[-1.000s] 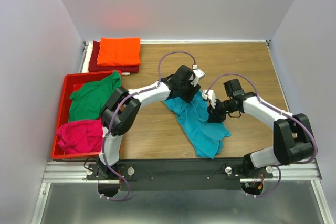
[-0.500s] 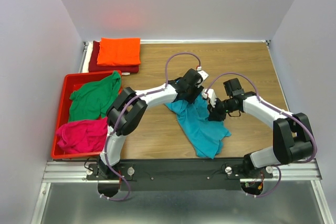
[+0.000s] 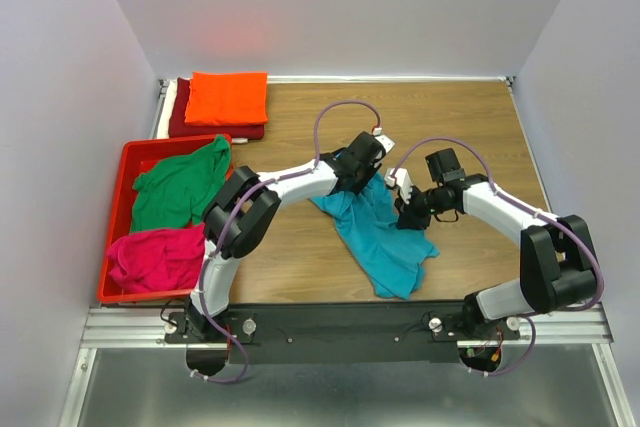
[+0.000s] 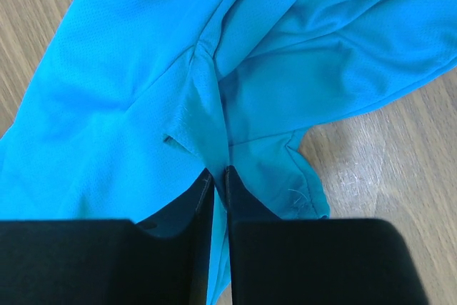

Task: Fold and stack the t-shirts
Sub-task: Flatten the tshirt out

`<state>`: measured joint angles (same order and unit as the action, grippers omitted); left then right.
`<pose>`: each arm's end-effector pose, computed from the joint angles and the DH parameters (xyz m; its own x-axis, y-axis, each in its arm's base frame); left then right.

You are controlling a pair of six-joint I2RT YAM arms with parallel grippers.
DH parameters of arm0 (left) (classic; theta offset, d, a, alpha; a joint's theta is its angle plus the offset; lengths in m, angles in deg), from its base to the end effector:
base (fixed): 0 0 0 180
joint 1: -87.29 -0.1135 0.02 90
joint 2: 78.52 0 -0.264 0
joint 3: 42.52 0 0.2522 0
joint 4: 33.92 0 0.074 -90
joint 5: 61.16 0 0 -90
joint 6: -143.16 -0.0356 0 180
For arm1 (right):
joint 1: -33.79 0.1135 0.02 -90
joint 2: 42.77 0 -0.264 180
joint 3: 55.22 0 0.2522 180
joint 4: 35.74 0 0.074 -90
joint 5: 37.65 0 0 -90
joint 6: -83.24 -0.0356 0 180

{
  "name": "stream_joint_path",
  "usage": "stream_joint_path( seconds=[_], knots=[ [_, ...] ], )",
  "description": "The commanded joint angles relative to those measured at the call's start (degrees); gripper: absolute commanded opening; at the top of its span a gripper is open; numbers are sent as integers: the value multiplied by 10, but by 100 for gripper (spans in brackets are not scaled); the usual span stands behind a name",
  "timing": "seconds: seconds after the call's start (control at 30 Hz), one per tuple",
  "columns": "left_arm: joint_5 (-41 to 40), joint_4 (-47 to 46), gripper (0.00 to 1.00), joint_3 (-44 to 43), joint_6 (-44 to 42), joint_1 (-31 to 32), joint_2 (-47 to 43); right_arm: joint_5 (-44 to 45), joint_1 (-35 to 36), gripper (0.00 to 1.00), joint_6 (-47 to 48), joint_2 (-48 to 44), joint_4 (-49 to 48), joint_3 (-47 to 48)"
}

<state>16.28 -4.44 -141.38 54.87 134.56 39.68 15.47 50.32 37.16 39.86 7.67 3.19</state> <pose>0.3140 -0.3285 0.1808 -0.5290 0.5297 -0.6630 0.6043 0.7836 0.1440 0.2385 0.0931 0.1771 -0.3288 -0.6764 -0.6591 -0.9366 0.3230 0.1358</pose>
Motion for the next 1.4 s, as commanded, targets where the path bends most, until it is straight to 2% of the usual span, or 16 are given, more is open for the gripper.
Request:
stream_joint_path(
  seconds=[0.0, 0.27, 0.53, 1.03, 1.37],
  knots=[
    [-16, 12, 48, -2, -1, 2, -19, 8, 4, 16, -5, 6, 1, 13],
    [1, 29, 53, -3, -3, 1, -47, 12, 4, 13, -7, 5, 1, 15],
    [-2, 40, 54, 7, -12, -5, -48, 14, 5, 1, -13, 9, 2, 19],
    [65, 26, 59, 12, -2, -4, -47, 16, 5, 1, -13, 15, 4, 19],
    [-19, 26, 59, 16, 3, -4, -11, 16, 4, 1, -14, 17, 4, 20]
  ],
)
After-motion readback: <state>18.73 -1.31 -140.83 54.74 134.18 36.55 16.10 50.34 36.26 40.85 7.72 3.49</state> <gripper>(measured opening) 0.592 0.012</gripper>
